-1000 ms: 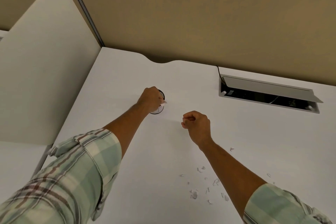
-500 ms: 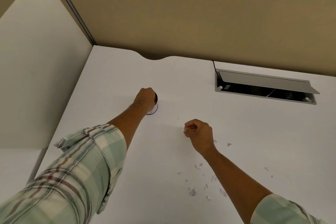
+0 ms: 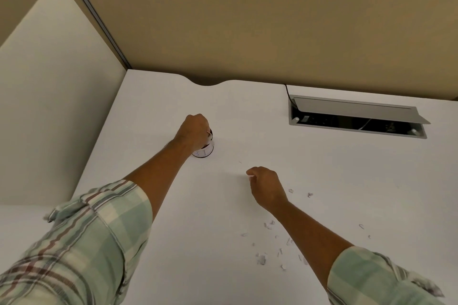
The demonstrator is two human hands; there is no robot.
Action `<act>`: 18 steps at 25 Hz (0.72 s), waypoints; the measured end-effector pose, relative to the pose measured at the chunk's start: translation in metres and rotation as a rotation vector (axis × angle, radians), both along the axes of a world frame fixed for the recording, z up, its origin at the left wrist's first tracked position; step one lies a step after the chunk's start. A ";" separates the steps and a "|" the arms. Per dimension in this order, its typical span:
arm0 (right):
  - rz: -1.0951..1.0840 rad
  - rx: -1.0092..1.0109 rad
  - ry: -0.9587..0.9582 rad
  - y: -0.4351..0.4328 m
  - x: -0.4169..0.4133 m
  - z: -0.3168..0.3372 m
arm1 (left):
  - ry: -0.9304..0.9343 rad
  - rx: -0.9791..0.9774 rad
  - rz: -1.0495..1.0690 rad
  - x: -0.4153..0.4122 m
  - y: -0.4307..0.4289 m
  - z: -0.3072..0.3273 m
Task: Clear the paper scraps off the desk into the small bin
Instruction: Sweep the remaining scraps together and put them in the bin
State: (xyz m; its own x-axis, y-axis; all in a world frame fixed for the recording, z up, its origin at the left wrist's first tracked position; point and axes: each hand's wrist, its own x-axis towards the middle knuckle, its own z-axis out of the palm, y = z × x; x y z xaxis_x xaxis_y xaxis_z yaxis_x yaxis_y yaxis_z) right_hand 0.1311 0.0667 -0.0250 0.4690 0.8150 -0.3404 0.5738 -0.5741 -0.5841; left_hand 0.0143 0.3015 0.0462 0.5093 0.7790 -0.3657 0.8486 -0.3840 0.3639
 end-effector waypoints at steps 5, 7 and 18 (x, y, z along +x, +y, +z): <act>0.453 -0.246 -0.192 0.034 0.014 -0.005 | -0.129 0.059 0.085 -0.017 0.006 0.000; 0.578 -0.308 -0.273 0.045 0.017 -0.007 | -0.185 0.050 0.162 -0.024 0.011 -0.001; 0.617 -0.255 -0.361 -0.034 0.010 -0.026 | -0.360 0.114 0.259 -0.034 -0.014 -0.006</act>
State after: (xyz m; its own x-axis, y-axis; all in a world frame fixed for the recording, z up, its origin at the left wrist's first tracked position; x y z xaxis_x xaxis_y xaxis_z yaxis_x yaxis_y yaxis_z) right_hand 0.1414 0.0331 -0.0510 0.0713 0.8825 -0.4648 0.9651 -0.1787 -0.1912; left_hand -0.0196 0.2879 0.0407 0.3711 0.9225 -0.1059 0.7495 -0.2302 0.6207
